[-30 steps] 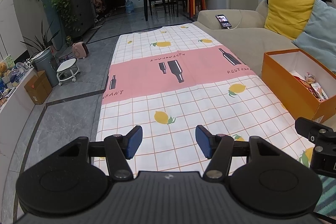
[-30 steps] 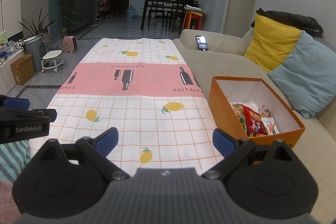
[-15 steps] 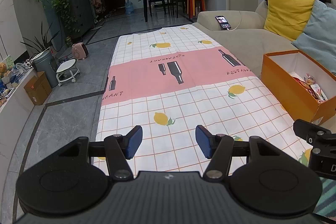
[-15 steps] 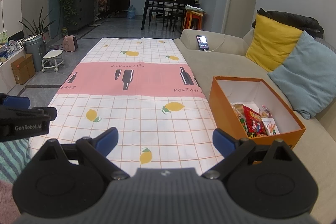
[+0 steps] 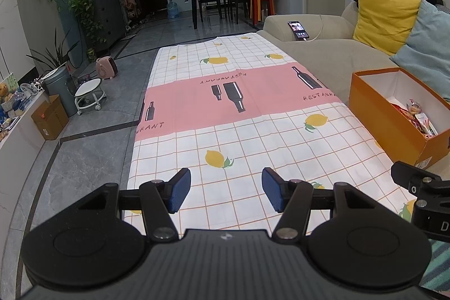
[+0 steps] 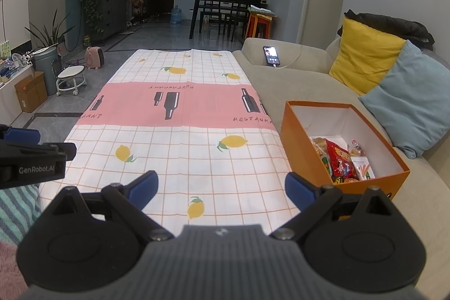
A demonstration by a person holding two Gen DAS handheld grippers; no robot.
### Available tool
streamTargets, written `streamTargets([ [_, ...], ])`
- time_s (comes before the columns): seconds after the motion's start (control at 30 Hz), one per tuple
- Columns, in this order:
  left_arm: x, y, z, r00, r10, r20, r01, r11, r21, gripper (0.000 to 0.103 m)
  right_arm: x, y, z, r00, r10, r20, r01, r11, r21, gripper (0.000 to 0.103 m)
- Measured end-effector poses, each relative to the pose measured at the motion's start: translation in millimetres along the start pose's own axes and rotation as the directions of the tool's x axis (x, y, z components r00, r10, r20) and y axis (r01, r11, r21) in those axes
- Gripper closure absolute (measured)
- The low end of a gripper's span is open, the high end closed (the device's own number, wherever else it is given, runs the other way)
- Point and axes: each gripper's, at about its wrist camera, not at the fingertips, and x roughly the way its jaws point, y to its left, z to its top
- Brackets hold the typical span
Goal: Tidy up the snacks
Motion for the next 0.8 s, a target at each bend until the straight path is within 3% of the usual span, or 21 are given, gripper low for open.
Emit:
streamTargets([
  [0.8,3.5,-8.0,5.7,1.0,-0.001,-0.001,0.001,1.0,0.0,0.031,3.0,0.9,-5.5,1.0,-0.001,-0.008,0.001,1.0,0.006,0.009],
])
